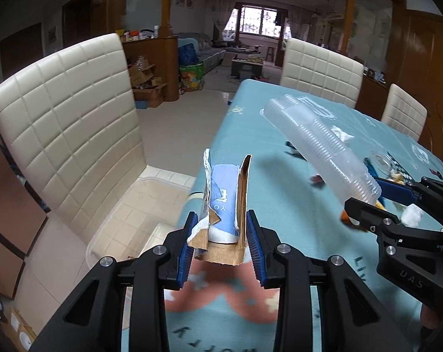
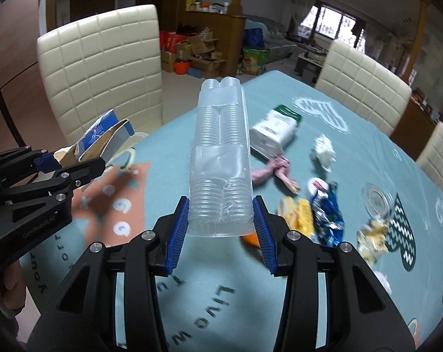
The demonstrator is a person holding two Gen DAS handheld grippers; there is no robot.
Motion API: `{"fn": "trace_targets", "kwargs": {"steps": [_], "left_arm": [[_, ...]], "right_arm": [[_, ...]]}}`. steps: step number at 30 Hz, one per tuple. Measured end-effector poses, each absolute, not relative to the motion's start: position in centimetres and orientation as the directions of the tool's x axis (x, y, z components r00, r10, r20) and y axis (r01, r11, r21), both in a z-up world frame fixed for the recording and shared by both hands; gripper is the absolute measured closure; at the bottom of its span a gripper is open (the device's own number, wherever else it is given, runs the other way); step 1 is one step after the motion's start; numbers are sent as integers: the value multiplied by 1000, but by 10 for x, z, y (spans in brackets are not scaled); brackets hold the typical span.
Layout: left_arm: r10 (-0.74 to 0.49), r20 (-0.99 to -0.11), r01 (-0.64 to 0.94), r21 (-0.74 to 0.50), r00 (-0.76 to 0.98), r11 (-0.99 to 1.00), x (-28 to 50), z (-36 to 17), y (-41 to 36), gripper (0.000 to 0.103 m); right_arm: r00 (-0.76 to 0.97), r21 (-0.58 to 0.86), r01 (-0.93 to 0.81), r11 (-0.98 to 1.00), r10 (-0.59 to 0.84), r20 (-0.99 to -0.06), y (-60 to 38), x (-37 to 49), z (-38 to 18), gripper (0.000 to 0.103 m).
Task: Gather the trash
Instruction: 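Carry the cup stack and cardboard piece to the bin and release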
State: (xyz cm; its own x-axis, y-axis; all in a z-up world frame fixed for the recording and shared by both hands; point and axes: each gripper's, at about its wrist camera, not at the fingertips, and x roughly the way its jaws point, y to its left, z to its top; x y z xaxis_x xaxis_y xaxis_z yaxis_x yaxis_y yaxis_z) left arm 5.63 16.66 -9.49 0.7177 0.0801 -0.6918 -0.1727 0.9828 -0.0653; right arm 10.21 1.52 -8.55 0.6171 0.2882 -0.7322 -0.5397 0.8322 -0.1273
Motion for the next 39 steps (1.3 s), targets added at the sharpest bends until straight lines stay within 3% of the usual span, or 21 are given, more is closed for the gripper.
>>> {"fn": "trace_targets", "kwargs": {"steps": [10,16,24,39], "left_arm": [[170,-704,-275,-37,689,961,53,-104,217,70],[147,-714,-283,-74,684,956,59,-106,233,66],[207,-692,-316,-33,691,948,66,-108,233,30],[248,-711,-344,8,659,939,37,-113,250,29]], "right_arm": [[595,-154,-628,763,343,-727,76,104,-89,57],[584,-133,-646,751,375,-720,91,112,-89,57],[561,-112,-640,760,361,-745,89,124,-99,57],[538,-127,-691,711,389,-748,115,108,-97,57]]}}
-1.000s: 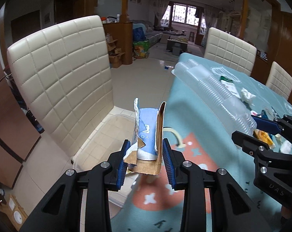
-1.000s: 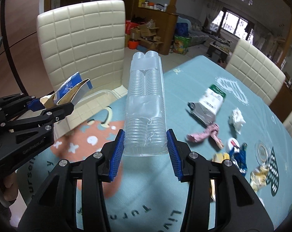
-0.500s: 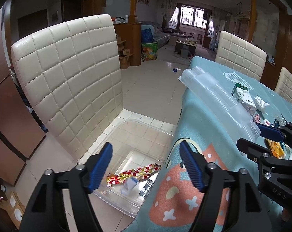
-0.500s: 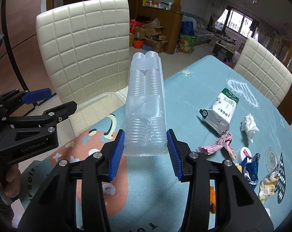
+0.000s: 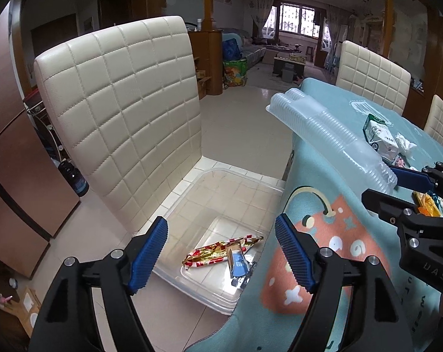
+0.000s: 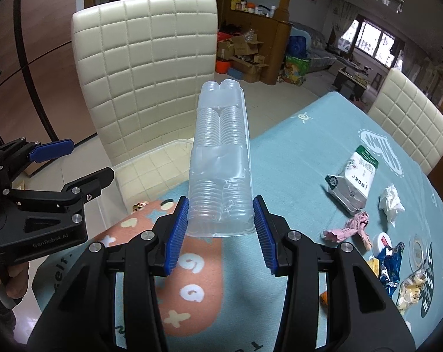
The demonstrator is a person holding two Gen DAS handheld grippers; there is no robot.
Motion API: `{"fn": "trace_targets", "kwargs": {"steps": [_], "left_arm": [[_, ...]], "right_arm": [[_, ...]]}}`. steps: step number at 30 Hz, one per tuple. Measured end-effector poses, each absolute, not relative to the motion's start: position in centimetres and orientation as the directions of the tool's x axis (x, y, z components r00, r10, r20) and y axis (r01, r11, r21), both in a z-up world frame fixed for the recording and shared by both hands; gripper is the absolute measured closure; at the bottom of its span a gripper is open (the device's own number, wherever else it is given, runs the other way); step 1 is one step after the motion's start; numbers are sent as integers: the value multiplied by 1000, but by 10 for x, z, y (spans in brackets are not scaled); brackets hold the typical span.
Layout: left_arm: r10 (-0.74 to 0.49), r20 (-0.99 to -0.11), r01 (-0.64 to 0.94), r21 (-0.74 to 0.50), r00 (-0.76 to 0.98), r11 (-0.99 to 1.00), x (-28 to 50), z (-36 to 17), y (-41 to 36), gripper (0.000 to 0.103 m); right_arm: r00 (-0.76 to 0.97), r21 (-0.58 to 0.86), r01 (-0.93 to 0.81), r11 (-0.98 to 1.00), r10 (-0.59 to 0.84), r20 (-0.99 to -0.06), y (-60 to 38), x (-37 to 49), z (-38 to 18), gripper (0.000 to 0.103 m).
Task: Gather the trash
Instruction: 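Carry the cup stack and cardboard piece to the bin and release, then return both tools to the table and grasp the white tissue with the right gripper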
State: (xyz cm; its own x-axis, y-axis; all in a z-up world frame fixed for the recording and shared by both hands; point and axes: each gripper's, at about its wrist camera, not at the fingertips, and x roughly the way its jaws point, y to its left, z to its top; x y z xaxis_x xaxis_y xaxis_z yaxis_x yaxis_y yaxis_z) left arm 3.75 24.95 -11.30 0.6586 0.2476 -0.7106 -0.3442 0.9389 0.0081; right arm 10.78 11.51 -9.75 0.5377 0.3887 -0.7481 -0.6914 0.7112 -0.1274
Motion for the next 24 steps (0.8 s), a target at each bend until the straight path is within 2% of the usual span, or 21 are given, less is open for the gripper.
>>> {"fn": "trace_targets", "kwargs": {"steps": [20,23,24], "left_arm": [[283,-718,-388,20,636,921,24,-112,264,29],[280,-723,-390,16,632,921,25,-113,264,29],[276,-725,-389,12,631,921,26,-113,264,29]], "right_arm": [[510,-112,-764,635,490,-707,150,107,-91,57],[489,-99,-776,622,496,-718,154,108,-93,54],[496,-100,-769,631,490,-717,153,110,-94,44]]}}
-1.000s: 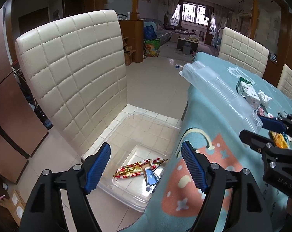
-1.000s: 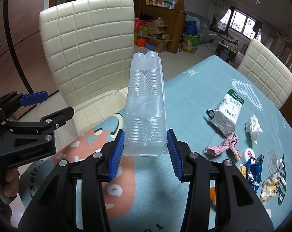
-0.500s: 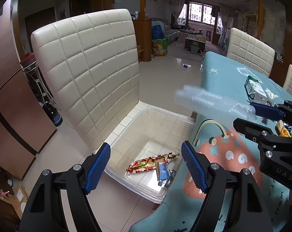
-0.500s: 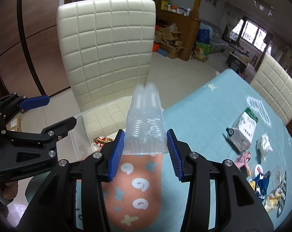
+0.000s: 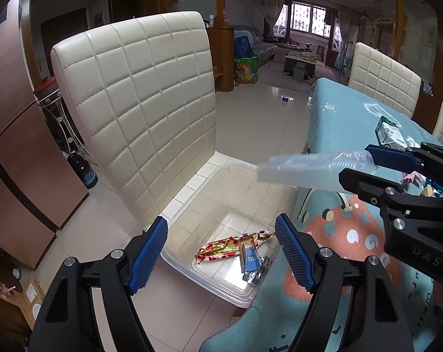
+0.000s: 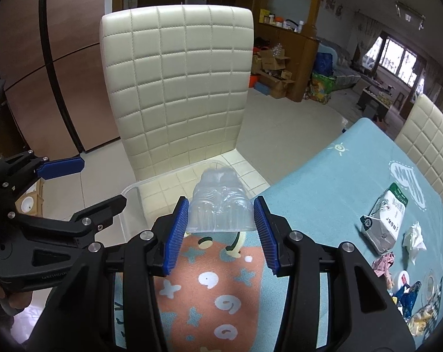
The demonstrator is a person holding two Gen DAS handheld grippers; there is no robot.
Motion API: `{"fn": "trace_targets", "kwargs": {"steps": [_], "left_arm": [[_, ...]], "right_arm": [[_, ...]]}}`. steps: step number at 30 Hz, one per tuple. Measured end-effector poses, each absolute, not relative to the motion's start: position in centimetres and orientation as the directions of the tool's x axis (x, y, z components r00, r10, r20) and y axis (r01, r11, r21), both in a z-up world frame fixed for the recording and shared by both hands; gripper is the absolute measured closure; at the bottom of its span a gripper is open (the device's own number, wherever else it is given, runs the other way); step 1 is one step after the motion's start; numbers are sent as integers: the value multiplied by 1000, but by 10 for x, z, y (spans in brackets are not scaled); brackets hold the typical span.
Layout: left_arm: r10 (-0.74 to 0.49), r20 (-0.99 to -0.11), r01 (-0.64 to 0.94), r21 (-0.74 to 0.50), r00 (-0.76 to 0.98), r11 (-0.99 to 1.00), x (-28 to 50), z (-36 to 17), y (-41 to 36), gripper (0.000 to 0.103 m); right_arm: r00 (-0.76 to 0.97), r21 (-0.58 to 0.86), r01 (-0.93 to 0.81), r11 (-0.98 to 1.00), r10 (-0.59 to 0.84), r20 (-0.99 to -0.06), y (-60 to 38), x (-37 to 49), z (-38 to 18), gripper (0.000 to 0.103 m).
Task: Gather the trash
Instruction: 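Return both tools to the table and grasp the white tissue with the right gripper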
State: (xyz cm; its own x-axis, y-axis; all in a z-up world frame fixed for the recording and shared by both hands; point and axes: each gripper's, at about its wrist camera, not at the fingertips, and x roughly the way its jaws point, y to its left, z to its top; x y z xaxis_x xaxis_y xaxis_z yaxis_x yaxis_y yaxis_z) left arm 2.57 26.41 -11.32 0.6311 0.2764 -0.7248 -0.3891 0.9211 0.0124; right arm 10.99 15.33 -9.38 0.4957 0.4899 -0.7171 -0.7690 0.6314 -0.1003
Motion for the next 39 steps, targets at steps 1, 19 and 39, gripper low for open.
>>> {"fn": "trace_targets", "kwargs": {"steps": [1,19,39], "left_arm": [[273,-726,-387,11,631,922,26,-113,263,29],[259,-691,-324,38,675,945,26,-86,223,29],[10,-714,27,41,700,999,83,-90,50,29]], "right_arm": [[515,-111,-752,650,474,-714,152,111,-93,39],[584,-119,-669,733,420,-695,96,104,-80,43],[647,-11,-297,955,193,-738,-135,138,-96,43]]}}
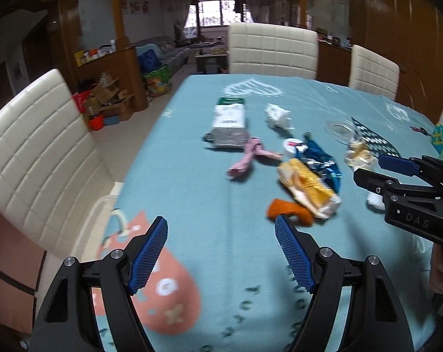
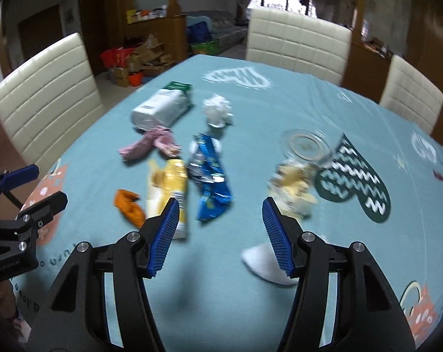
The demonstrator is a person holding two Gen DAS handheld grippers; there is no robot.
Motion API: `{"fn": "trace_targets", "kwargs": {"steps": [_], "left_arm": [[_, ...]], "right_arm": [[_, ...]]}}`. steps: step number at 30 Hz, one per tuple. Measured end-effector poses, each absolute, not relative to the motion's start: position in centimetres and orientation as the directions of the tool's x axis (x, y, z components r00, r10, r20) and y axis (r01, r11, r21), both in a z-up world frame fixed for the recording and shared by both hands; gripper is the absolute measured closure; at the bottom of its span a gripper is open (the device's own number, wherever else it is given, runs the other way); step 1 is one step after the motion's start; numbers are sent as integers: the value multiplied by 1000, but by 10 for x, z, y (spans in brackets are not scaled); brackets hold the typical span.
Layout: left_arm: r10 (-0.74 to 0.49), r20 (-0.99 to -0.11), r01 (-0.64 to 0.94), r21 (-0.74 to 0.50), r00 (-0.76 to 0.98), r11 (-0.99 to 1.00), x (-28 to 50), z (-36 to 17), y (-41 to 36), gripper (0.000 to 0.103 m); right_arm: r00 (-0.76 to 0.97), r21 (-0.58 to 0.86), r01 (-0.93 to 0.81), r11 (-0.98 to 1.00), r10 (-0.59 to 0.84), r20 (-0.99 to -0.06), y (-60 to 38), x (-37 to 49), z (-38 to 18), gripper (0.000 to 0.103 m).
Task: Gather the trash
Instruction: 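Return both tools to the table and grasp the white tissue with the right gripper, then grasp the orange wrapper with the left gripper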
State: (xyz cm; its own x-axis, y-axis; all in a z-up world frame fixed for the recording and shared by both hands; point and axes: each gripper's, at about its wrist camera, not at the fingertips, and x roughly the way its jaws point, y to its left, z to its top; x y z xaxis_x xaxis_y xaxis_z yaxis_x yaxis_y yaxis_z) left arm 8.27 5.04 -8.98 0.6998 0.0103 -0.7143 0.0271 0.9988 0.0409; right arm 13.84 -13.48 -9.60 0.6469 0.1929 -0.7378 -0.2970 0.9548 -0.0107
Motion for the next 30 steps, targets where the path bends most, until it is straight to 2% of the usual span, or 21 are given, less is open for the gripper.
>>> {"fn": "trace_targets", "kwargs": {"steps": [7,9,11,22,25,28,30], "left_arm": [[-23,-741,118,77,671,990,102,-105,7,29],[-30,-752,126,72,659,989,108,-110,2,29],[-34,-759,129,66,650,989,114,-112,-1,29],[-16,-796,109,63,606,992,129,-135,1,29],[-24,-801,113,55,598,992,130,-137,2,29],[-49,-807,116,25,588,993,129,-139,8,32],[-45,-802,118,32,596,992,126,-138,9,48]], "right_arm": [[635,-1,-220,976,142,-759,-178,142,-119,42],[638,2,-211,978,139,-757,-184,144,-120,39],[636,21,-198,980,145,-758,-190,146,-122,36],[611,19,-198,980,139,-780,-189,151,-141,36],[606,7,-189,982,122,-786,-188,148,-143,40],[616,-15,-180,984,101,-781,-188,143,-142,50],[619,-19,-171,985,93,-780,-189,141,-141,63]]}}
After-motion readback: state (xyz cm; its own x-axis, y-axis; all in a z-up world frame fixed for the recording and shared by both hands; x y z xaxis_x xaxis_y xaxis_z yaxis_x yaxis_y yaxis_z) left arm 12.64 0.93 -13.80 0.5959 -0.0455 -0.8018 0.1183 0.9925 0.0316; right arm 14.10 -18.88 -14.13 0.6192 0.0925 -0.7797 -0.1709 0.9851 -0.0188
